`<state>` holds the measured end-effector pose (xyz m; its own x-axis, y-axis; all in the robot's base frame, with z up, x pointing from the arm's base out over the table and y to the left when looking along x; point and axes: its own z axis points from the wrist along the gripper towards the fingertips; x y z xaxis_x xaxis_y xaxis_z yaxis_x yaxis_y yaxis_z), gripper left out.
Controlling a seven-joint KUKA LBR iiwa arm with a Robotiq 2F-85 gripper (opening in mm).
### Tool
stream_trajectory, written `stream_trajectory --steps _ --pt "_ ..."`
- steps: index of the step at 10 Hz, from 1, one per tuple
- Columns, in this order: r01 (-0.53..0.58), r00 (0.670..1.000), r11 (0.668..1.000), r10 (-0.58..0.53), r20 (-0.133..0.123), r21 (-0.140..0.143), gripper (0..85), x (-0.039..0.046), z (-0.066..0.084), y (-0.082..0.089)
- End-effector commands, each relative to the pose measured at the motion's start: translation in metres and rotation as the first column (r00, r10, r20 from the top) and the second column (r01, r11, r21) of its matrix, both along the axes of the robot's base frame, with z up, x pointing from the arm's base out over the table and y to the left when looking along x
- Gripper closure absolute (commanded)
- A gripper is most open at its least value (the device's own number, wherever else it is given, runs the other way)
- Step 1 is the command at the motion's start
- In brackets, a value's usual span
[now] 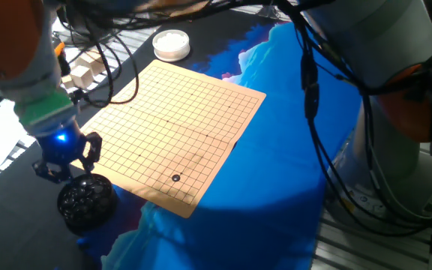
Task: Play the first move as black on the 3-4 point in the upper right corner of the Go board
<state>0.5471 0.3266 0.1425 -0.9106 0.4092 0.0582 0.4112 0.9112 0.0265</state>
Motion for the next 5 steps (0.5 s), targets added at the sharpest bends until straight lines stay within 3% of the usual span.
stream_trajectory --steps 1,5 --pt "0.005 1.000 1.000 -0.005 0.011 -0.006 51.0 -0.0006 -0.006 0.000" --pt "0.020 0.999 1.000 -0.020 0.039 0.007 51.0 0.0013 -0.024 -0.003"
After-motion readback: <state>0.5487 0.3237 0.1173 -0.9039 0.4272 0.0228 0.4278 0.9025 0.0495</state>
